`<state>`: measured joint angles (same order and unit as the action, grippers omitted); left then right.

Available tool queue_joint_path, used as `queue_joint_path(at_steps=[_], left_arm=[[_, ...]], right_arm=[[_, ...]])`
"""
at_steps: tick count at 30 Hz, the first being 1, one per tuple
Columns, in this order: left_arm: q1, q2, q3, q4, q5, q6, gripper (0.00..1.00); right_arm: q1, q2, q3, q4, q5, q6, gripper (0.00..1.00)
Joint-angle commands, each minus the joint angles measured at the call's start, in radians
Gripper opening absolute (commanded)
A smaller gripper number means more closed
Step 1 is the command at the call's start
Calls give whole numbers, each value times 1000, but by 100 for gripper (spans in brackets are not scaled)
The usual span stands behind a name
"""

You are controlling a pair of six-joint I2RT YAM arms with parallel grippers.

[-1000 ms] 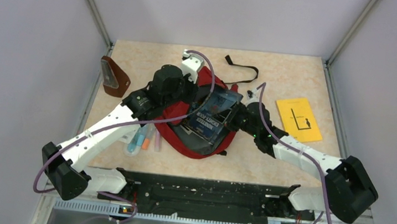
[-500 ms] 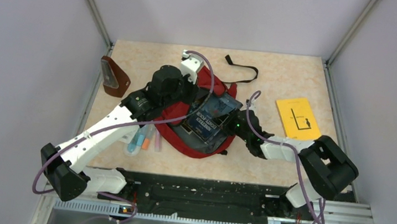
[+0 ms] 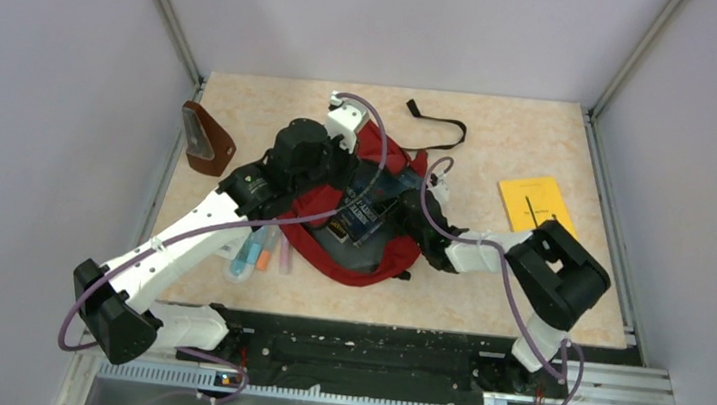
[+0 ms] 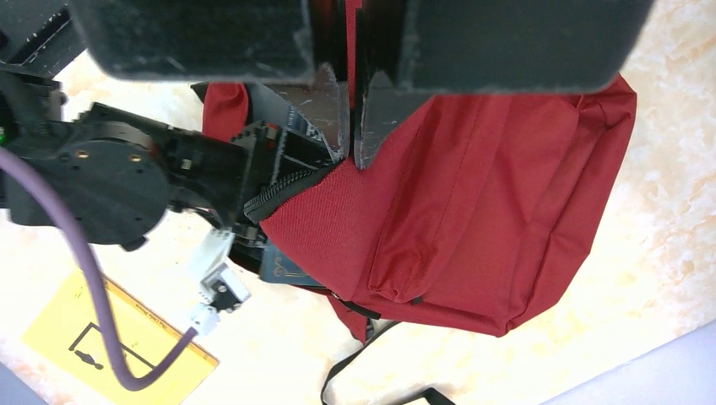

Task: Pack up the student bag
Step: Place the book in the student bag.

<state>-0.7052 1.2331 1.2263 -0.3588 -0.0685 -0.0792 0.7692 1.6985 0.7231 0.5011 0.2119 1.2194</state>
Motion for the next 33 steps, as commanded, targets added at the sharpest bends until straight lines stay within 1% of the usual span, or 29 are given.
queue_joint_path(at_steps=[1, 3, 5, 8, 11, 12, 15, 16, 19, 23, 27, 30, 33], left_arm=[[4, -46, 1, 80, 12, -5, 0], [4, -42, 2, 80, 8, -3, 0], [3, -39, 2, 80, 8, -2, 0], [4, -37, 0, 79, 12, -4, 0], [3, -37, -2, 80, 10, -3, 0], [4, -37, -1, 80, 10, -3, 0], [4, -34, -1, 80, 13, -4, 0], [4, -33, -2, 79, 13, -4, 0], [4, -34, -2, 78, 12, -4, 0], [4, -37, -3, 80, 15, -5, 0], [3, -40, -2, 81, 25, -10, 0], [4, -38, -3, 81, 24, -10, 0], [4, -38, -4, 81, 24, -11, 0]], right_arm=[[7, 81, 124, 47, 65, -14, 0], [11, 113, 174, 34, 66, -24, 1], [12, 142, 219, 8, 69, -41, 7], [12, 165, 257, -18, 80, -77, 26], [12, 159, 258, -30, 84, -115, 50], [11, 152, 253, -37, 83, -129, 56], [15, 116, 227, -41, 87, -173, 71], [18, 102, 218, -48, 96, -191, 74], [29, 50, 188, -88, 127, -244, 76], [45, -30, 125, -143, 197, -291, 76], [50, -66, 38, -132, 241, -293, 68], [50, -53, 15, -94, 209, -295, 61], [50, -24, 27, -49, 174, -311, 55]])
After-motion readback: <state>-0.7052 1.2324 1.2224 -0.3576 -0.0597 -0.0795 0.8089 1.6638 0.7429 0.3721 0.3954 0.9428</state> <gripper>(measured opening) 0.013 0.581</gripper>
